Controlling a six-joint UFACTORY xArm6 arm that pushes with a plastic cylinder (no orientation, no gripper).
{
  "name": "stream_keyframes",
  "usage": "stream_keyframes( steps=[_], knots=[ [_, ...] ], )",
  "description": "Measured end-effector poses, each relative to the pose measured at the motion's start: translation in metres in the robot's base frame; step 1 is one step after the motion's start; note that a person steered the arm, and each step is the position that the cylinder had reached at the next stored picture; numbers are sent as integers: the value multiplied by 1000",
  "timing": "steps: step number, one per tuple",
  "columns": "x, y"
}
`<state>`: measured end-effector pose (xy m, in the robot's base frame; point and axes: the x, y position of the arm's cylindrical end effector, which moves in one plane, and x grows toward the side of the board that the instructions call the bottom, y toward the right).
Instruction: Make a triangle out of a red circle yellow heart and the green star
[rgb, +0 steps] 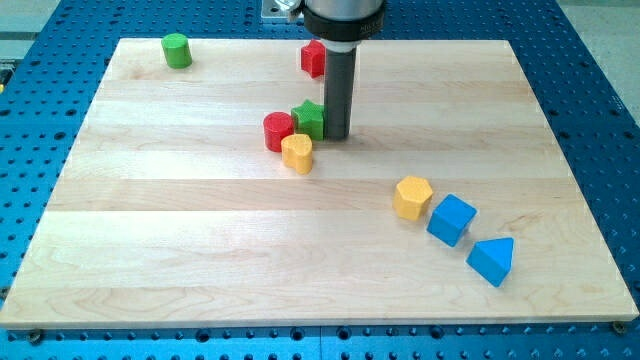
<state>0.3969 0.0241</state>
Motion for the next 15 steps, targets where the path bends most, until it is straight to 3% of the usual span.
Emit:
stream_keyframes(
  steps=[1,2,3,5,7,10,11,13,15],
  knots=[
    [47,-1],
    [52,-6],
    [60,-53],
    [49,-108],
    [22,-108],
    [20,-99],
    [20,-92],
    [-27,-34],
    [-83,60]
  ],
)
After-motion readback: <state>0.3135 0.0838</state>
